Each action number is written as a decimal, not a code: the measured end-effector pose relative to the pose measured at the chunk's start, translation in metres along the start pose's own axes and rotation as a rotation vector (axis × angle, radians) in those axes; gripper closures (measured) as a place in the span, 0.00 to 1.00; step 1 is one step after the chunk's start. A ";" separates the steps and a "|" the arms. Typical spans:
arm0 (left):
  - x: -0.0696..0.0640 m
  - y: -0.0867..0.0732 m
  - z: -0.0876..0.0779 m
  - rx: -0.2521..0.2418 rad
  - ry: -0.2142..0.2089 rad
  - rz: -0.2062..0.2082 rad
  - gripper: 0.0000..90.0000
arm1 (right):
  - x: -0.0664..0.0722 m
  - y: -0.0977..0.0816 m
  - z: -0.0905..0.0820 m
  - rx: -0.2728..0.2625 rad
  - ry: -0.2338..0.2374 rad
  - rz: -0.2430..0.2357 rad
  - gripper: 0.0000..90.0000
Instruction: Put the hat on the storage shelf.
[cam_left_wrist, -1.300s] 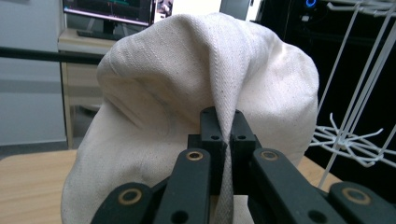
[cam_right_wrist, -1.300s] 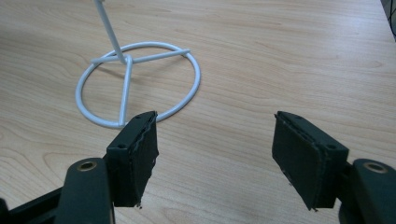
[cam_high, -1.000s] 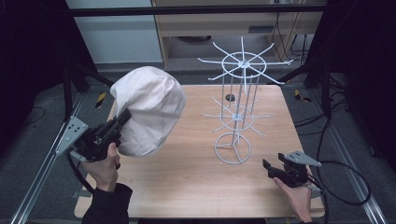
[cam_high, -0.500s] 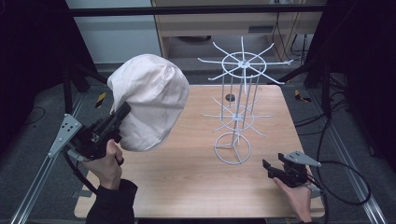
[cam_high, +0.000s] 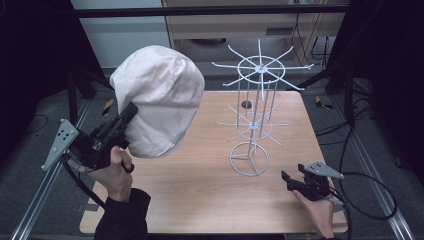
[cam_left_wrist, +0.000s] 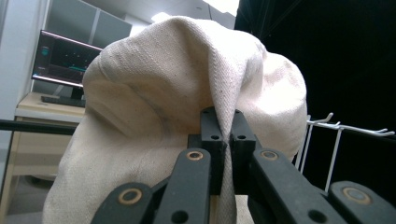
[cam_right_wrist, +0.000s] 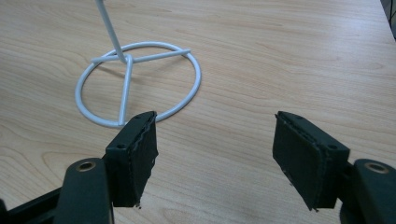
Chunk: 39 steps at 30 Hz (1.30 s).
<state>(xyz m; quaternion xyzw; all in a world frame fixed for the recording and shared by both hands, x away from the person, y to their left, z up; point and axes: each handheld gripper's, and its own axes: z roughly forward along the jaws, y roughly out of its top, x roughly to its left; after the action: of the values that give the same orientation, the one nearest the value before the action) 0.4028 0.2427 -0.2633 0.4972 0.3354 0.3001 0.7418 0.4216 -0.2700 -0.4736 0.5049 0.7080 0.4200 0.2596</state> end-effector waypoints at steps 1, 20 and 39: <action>0.000 0.000 0.000 0.000 0.000 0.000 0.97 | 0.000 0.000 0.000 0.000 0.000 0.000 0.34; -0.026 0.021 0.013 -0.085 -0.076 0.003 0.97 | -0.001 0.000 0.000 -0.002 -0.006 -0.005 0.34; -0.044 0.015 0.039 -0.081 -0.153 -0.018 0.97 | -0.001 0.000 0.000 -0.004 -0.001 -0.002 0.34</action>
<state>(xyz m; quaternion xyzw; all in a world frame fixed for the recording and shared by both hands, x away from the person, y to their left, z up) 0.4059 0.1921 -0.2295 0.4854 0.2698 0.2678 0.7873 0.4220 -0.2712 -0.4735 0.5038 0.7077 0.4207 0.2615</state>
